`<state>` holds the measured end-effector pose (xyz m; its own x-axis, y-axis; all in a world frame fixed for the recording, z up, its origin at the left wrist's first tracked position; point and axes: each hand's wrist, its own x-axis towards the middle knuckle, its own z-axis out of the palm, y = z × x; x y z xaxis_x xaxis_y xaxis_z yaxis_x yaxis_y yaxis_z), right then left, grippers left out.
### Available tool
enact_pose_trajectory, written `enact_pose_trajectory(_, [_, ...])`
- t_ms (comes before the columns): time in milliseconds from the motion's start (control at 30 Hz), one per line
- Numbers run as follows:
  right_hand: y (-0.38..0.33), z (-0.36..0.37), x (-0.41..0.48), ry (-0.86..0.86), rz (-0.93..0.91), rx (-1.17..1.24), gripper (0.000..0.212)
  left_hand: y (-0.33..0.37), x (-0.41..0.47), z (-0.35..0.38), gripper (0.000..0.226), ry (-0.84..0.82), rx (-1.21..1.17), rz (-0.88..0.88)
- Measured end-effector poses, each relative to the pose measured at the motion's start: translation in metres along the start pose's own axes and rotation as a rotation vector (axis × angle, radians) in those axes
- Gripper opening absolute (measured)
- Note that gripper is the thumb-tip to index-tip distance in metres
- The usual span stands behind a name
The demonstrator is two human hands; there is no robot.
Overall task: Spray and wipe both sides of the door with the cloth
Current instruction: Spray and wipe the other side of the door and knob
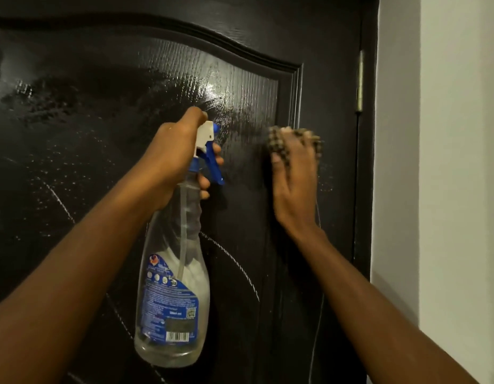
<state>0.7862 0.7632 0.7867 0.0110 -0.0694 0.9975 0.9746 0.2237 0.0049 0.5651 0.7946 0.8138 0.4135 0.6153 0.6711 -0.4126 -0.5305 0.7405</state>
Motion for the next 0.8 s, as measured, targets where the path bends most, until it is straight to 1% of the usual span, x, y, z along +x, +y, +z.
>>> enact_pose_trajectory(67, [0.001,-0.014,0.002,0.22,0.132,0.092,0.049,0.002,0.003,0.008,0.046,-0.055,-0.027,-0.017])
enact_pose_trajectory(133, [0.007,-0.031,0.011,0.359,0.213,0.101,0.05,0.003,0.007,0.023,0.047,-0.11,-0.032,-0.036])
enact_pose_trajectory(200, [0.017,-0.046,0.025,0.439,0.217,0.071,0.055,0.004,0.011,0.042,0.049,-0.154,-0.008,-0.028])
enact_pose_trajectory(267, [0.024,-0.056,0.038,0.454,0.198,0.056,0.061,0.005,0.014,0.06,0.048,-0.18,-0.005,-0.014])
enact_pose_trajectory(367, [0.021,-0.057,0.054,0.419,0.149,0.007,0.06,0.005,0.019,0.078,0.047,-0.19,0.0,-0.012])
enact_pose_trajectory(500, [0.024,-0.05,0.086,0.355,0.113,-0.088,0.054,-0.001,0.026,0.078,0.048,-0.174,0.035,-0.007])
enact_pose_trajectory(567, [0.031,-0.045,0.109,0.243,0.125,-0.149,0.056,-0.004,0.028,0.074,0.047,-0.15,0.02,0.009])
enact_pose_trajectory(600, [0.035,-0.041,0.118,0.157,0.121,-0.206,0.057,-0.006,0.03,0.071,0.046,-0.137,0.007,0.012])
enact_pose_trajectory(667, [0.043,-0.032,0.124,-0.032,0.064,-0.415,0.061,-0.008,0.032,0.065,0.044,-0.122,-0.018,0.009])
enact_pose_trajectory(700, [0.046,-0.027,0.118,-0.094,0.009,-0.518,0.062,-0.009,0.032,0.062,0.043,-0.124,-0.024,0.007])
enact_pose_trajectory(733, [0.047,-0.023,0.105,-0.128,-0.046,-0.587,0.061,-0.01,0.032,0.059,0.044,-0.13,-0.027,0.005])
enact_pose_trajectory(800, [0.048,-0.02,0.059,-0.149,-0.132,-0.632,0.059,-0.011,0.028,0.055,0.046,-0.141,-0.028,-0.002])
